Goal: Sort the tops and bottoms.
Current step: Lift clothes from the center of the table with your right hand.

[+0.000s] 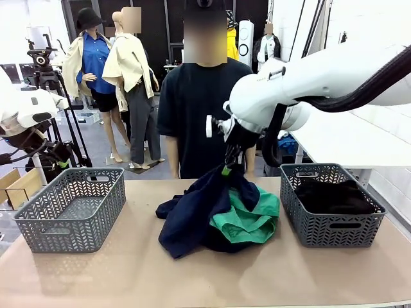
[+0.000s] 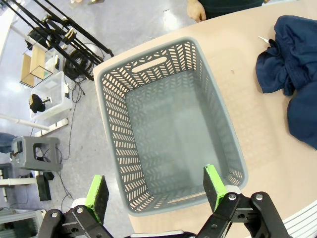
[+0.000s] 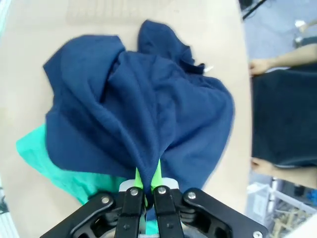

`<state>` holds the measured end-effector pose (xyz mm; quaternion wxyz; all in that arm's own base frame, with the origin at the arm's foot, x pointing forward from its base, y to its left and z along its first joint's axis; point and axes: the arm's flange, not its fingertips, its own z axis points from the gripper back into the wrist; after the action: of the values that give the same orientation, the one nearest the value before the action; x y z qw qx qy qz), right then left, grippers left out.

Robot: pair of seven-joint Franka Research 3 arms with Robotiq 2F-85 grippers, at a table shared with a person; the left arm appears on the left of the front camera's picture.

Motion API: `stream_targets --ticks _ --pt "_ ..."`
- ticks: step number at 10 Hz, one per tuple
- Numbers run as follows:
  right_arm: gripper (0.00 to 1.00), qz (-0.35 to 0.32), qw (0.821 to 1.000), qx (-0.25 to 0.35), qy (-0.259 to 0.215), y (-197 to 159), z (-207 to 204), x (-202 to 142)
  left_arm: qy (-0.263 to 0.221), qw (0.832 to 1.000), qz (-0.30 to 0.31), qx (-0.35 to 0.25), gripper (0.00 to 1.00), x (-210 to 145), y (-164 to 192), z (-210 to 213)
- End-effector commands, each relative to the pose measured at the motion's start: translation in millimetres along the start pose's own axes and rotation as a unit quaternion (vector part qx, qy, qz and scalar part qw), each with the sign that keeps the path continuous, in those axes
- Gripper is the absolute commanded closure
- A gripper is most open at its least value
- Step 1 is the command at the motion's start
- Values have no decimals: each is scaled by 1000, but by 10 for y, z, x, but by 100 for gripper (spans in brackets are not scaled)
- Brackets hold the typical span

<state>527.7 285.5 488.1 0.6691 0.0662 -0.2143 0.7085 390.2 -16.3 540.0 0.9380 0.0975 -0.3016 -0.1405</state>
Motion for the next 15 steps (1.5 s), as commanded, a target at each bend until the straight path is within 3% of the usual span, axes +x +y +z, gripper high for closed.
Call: stream_targets --ticks 1,4,7,9,15 --pt "100 -20 997 -62 -31 -176 568 -4 -1 1000 -1 2 0 14 -1 4" --pt "100 -46 988 -128 -71 -498 1507 93 -1 1000 -1 2 0 14 -1 4" --pt "100 -73 970 -221 -68 -736 2609 366 -1 1000 -1 2 0 14 -1 4" --pt "100 -84 961 -246 -91 -792 3172 549 -1 1000 -1 2 0 14 -1 4" --pt "100 -84 927 -360 -73 -559 4146 1182 -1 1000 -1 2 0 14 -1 4"
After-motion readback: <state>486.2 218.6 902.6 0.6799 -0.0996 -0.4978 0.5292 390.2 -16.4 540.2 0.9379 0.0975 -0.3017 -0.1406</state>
